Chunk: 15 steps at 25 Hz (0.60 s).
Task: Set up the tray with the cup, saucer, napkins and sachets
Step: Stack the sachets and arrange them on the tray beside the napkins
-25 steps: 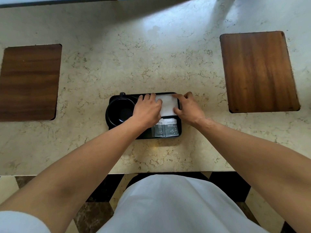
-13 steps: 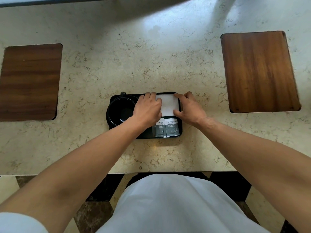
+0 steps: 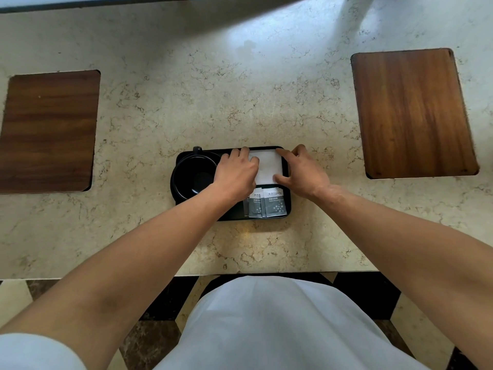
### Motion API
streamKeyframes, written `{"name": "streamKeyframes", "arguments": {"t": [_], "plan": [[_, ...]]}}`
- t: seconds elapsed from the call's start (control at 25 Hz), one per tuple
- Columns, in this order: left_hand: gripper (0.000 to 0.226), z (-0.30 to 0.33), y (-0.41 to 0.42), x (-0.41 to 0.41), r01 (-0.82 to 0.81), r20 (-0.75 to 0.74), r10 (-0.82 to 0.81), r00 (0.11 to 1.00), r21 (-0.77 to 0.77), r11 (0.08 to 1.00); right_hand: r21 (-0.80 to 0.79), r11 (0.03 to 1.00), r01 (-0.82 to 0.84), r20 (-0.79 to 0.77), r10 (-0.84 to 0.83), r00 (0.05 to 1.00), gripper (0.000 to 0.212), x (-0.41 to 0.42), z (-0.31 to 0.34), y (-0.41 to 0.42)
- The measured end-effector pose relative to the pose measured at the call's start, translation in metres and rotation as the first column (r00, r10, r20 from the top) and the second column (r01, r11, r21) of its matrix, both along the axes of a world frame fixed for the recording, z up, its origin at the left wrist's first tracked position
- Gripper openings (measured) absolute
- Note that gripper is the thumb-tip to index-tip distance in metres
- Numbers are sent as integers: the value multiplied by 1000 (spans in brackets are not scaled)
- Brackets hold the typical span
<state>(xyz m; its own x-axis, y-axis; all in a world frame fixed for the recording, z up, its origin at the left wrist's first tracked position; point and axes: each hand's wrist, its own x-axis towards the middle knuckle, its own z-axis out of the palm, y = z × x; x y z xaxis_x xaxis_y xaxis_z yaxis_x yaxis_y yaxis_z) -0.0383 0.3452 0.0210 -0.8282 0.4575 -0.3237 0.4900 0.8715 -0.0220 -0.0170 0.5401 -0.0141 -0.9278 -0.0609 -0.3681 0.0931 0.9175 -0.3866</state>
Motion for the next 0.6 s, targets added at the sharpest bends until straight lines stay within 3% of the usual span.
{"name": "streamKeyframes", "arguments": {"t": [0.32,0.6], "plan": [[33,-1,1,1,-2,-13,2,1000,14,1000,71,996,-62,-58,66,996,71,1,9,2],[13,8,-8,-1,70,-76,-70,995,2,998,-10,1000,-30,-185,28,982,39,7,13,0]]}}
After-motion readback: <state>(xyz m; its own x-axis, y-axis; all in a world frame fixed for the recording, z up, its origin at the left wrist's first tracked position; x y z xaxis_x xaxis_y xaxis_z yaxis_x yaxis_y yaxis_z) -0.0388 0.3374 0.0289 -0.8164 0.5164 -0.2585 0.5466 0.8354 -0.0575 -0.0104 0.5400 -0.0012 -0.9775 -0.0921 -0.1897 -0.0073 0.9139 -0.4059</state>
